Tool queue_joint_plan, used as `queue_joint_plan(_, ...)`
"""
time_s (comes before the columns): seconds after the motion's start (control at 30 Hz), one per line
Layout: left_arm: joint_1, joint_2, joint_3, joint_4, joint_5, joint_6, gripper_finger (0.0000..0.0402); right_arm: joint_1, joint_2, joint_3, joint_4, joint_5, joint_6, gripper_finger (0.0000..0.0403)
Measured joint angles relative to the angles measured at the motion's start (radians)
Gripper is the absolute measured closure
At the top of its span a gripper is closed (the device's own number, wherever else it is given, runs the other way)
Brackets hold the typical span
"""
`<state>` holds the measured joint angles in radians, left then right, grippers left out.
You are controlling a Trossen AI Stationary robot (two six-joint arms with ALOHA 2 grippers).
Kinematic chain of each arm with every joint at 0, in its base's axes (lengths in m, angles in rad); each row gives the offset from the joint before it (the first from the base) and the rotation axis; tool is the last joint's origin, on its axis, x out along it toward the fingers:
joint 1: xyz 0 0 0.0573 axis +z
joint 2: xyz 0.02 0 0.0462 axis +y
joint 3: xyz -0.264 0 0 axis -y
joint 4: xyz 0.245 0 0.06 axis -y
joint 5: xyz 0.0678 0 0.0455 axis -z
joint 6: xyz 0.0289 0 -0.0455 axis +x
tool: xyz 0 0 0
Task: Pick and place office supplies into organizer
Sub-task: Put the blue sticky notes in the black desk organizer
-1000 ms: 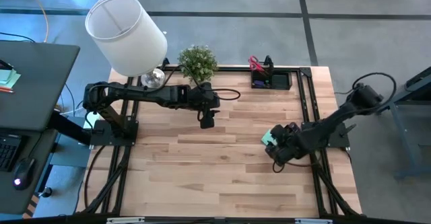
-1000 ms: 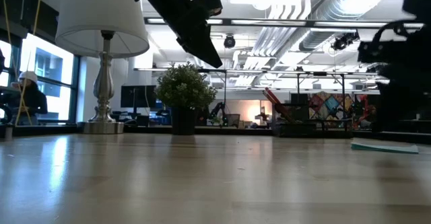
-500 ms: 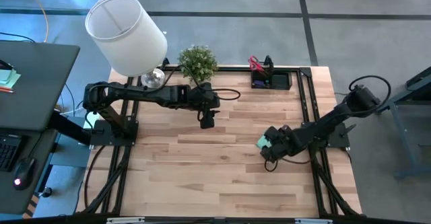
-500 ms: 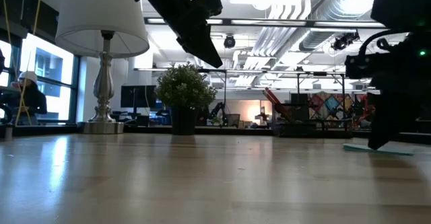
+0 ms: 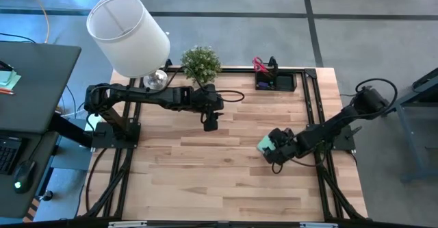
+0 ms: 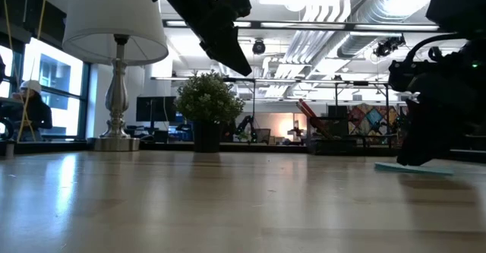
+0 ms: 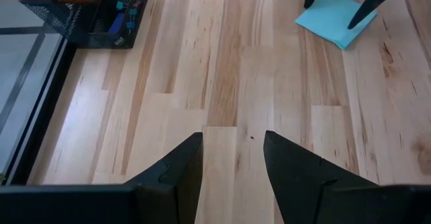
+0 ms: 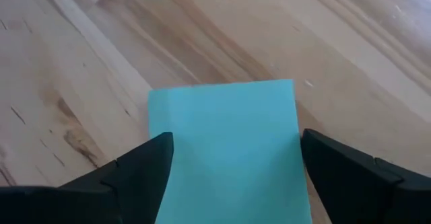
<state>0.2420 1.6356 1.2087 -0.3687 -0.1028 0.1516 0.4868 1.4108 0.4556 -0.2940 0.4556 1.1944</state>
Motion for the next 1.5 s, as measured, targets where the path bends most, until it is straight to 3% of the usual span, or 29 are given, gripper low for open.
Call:
queue_joint_plan(0.37, 0.0, 0.0, 0.0, -0.002, 0.0, -0.002, 0.0257, 0.011, 0.019, 0.005, -0.003, 0.002, 0.002, 0.0089)
queue_joint_plan(0.6, 0.0, 0.0, 0.0, -0.015, -0.001, -0.002, 0.0257, 0.039, 0.138, 0.037, 0.042, 0.122, 0.014, 0.0124)
queue_joint_plan(0.77, 0.0, 0.0, 0.0, -0.017, -0.001, -0.003, 0.0257, 0.053, 0.209, 0.1, 0.003, 0.147, 0.028, 0.0154)
queue_joint_plan(1.1, 0.0, 0.0, 0.0, -0.018, -0.002, -0.009, 0.0257, 0.072, 0.22, 0.112, 0.009, 0.171, 0.012, 0.0263)
queue_joint_plan(1.37, 0.0, 0.0, 0.0, -0.018, -0.002, -0.008, 0.0257, 0.051, 0.059, 0.1, -0.104, 0.097, -0.079, 0.0355)
queue_joint_plan(1.5, 0.0, 0.0, 0.0, -0.018, -0.002, -0.008, 0.0257, 0.006, -0.061, 0.102, -0.208, 0.182, -0.081, 0.0395)
